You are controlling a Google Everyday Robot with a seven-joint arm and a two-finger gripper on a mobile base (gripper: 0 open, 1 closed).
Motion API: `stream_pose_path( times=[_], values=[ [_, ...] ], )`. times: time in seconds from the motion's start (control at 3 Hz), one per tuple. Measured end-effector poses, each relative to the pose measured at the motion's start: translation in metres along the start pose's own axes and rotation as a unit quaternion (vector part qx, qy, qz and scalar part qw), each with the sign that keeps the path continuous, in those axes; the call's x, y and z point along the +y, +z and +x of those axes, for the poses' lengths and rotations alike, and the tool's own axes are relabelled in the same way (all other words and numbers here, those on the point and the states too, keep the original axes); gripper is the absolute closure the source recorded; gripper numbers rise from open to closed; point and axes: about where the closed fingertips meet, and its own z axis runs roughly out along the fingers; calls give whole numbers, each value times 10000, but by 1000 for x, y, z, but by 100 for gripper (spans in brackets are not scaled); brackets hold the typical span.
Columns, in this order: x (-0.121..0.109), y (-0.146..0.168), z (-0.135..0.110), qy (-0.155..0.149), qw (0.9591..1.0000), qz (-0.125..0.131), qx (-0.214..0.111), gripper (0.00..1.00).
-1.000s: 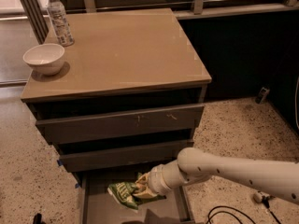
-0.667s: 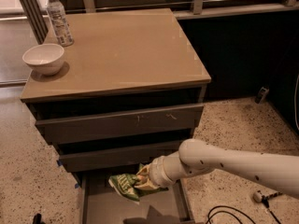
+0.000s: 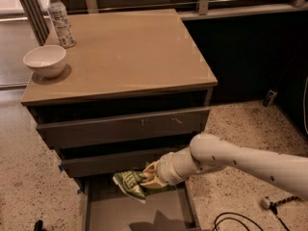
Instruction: Pick green jalapeno chip bag from bottom drawer and place on counter
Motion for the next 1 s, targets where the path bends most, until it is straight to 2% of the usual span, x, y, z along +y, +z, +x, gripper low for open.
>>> stream_pose_path(
  times=[0.33,0.67,1.0],
  values=[
    [-19,-76,-77,134,9992,122,-356,100],
    [-26,-145,-151,70,9989,118,-452,100],
    [-29,-186,-198,30,9987,35,-515,100]
  ],
)
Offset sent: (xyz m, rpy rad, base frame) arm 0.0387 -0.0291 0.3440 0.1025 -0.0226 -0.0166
